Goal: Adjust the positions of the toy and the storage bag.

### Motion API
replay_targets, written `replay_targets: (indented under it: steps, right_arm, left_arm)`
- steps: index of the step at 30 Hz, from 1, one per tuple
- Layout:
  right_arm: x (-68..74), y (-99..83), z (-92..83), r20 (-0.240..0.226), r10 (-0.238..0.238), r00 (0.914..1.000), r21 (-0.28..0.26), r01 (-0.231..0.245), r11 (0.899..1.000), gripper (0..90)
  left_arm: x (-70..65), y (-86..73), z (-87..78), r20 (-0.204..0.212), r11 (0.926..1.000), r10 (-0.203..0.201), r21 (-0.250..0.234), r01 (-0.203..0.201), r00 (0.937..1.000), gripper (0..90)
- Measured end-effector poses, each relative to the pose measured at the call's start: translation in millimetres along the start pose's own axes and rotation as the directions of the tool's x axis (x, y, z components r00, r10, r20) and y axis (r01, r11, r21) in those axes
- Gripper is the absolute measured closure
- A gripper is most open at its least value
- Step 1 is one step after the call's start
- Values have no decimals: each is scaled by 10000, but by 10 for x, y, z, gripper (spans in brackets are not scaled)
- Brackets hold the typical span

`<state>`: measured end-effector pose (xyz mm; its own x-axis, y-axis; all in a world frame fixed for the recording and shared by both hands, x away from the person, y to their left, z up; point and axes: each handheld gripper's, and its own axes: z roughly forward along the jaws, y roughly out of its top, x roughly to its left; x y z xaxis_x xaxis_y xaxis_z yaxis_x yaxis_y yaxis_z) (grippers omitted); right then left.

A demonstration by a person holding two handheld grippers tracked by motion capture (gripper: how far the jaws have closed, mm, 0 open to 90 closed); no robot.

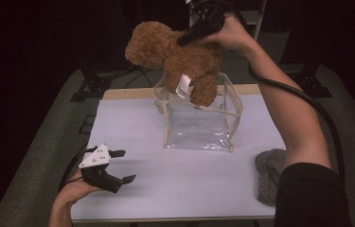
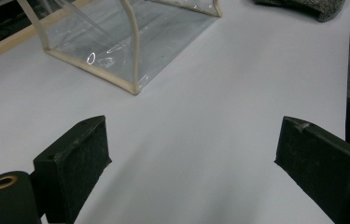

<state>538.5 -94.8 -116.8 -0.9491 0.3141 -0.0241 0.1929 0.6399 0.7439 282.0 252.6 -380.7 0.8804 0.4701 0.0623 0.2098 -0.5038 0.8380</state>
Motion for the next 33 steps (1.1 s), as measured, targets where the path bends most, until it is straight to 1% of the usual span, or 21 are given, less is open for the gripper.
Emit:
replay_targets:
  steps: [2,4,6,8,9,10,11,12,16,18,20,22,25,27,30,33]
  right_arm:
    - [56,-60,35,-150,-27,9999,-12,26,10000,744]
    - [121,-124,68,-295,46,9996,-53,-48,10000,744]
    - [191,-196,101,-565,4,9984,-81,-9,10000,744]
    - [251,-246,124,-714,-31,9974,-37,28,10000,743]
    - [271,-286,139,-839,53,9965,-46,-57,10000,744]
    - [262,-320,152,-847,57,9964,-21,-59,10000,743]
    - [247,-354,162,-815,173,9965,35,-171,9998,743]
    - [214,-391,170,-720,227,9972,57,-223,9997,743]
    - [64,-534,178,-310,700,9971,168,-695,9974,743]
    - [-35,-602,162,-118,1005,9949,252,-1001,9947,743]
    - [-100,-644,145,45,1172,9931,255,-1173,9928,743]
    - [-168,-691,128,261,1442,9892,229,-1448,9892,743]
    - [-223,-751,115,426,1659,9852,212,-1669,9857,743]
    - [-244,-784,83,428,1838,9820,18,-1840,9829,743]
    - [-263,-789,19,542,1958,9791,-141,-1953,9806,743]
    - [-270,-788,-30,739,2011,9768,-141,-2006,9796,743]
  left_arm:
    - [-4,-4,8,30,10000,9,64,-9,10000,90]
    - [0,-8,12,56,10000,10,86,-11,10000,90]
    - [2,-9,11,37,9999,19,123,-20,10000,90]
    - [0,-10,8,35,10000,-5,68,5,10000,90]
    - [-1,-9,6,22,10000,-13,70,13,10000,90]
    - [-2,-8,5,27,10000,23,86,-23,10000,90]
    - [-4,-6,5,33,9999,46,92,-46,10000,90]
    - [-5,-5,5,37,10000,47,81,-47,10000,89]
    - [-2,-9,3,29,10000,25,75,-25,10000,90]
    - [6,-14,7,29,9999,13,120,-13,10000,89]
    - [6,-18,19,52,9999,10,145,-10,10000,90]
    - [4,-16,27,66,9999,14,151,-15,10000,90]
    - [4,-18,28,82,9999,15,136,-16,10000,90]
    - [3,-21,32,90,9999,-17,159,16,10000,90]
    - [-1,-19,47,146,9997,51,225,-55,9999,90]
    - [-7,-12,57,173,9997,65,235,-69,9998,90]
